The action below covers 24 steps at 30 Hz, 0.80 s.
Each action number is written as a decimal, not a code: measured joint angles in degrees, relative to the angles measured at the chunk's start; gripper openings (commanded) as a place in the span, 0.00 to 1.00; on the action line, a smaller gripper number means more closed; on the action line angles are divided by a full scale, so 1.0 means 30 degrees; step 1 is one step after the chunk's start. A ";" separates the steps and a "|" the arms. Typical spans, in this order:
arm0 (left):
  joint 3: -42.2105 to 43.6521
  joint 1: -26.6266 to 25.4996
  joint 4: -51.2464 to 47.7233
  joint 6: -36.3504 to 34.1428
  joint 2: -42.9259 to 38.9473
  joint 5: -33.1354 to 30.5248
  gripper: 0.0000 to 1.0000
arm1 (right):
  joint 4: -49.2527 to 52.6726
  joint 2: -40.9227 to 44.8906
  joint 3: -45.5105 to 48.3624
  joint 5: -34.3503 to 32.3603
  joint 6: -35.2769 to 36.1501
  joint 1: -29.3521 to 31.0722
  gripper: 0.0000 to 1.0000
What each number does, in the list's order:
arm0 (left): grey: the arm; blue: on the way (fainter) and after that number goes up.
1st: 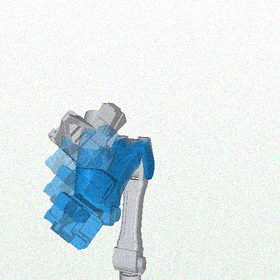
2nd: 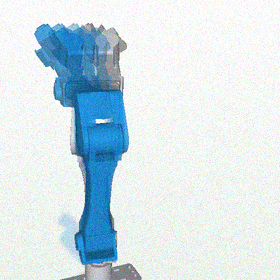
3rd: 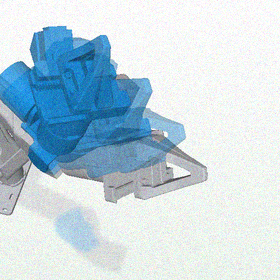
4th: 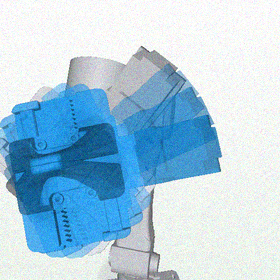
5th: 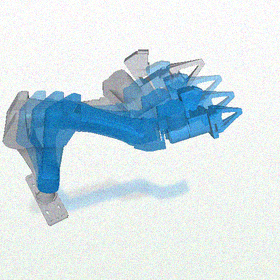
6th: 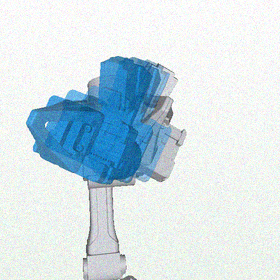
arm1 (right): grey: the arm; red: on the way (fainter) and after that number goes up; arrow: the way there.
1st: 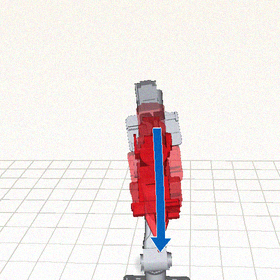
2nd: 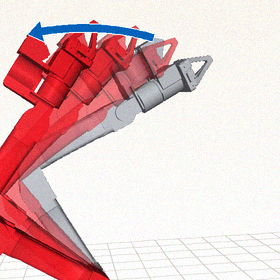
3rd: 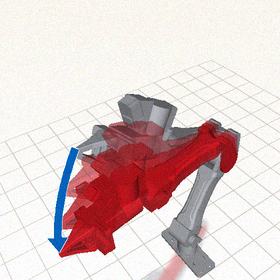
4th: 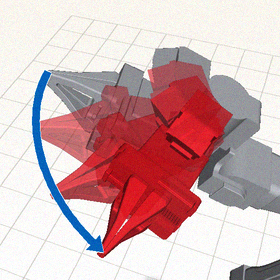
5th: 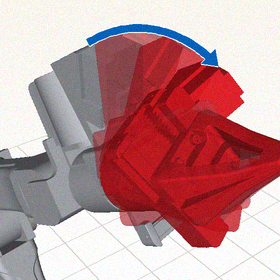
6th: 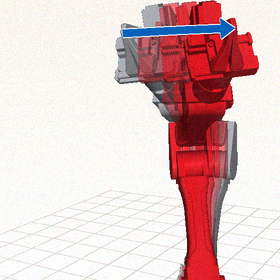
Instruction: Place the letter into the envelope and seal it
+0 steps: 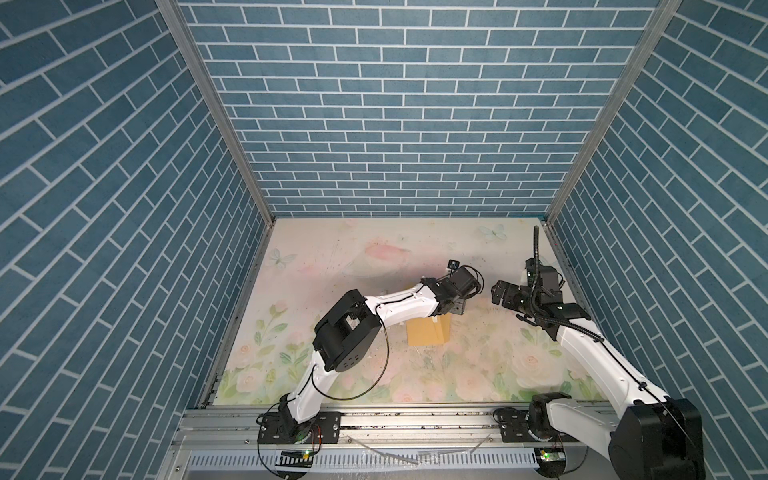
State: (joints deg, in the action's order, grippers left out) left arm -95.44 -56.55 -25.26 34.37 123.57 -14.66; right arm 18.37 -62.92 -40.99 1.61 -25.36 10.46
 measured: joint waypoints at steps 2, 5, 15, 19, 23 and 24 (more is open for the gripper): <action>-0.0219 -0.0036 -0.0066 0.0044 0.0350 -0.0117 0.69 | -0.0131 -0.0007 0.0095 0.0197 0.0051 -0.0029 0.99; -0.0364 -0.0138 -0.0204 0.0058 0.0787 -0.0350 0.65 | -0.0248 -0.0029 0.0197 0.0495 0.0058 -0.0080 0.99; -0.0408 -0.0248 -0.0335 -0.0087 0.1545 -0.0852 0.33 | -0.0772 -0.0233 0.0459 0.1144 0.0066 -0.0117 0.98; -0.0459 -0.0248 -0.0291 -0.0656 0.1566 -0.0991 0.19 | -0.0852 -0.0284 0.0517 0.1370 0.0073 -0.0117 0.97; -0.0459 -0.0248 -0.0153 -0.2419 0.1443 -0.1078 0.08 | -0.0860 -0.0277 0.0525 0.1413 0.0124 -0.0117 0.96; -0.0437 -0.0248 -0.0066 -0.3111 0.1304 -0.1078 0.05 | -0.0860 -0.0270 0.0525 0.1406 0.0131 -0.0117 0.96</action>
State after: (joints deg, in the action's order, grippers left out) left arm -96.75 -57.30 -25.45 25.04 127.48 -17.89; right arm 15.79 -63.72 -39.42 5.82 -24.97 10.11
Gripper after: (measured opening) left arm 0.098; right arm 0.967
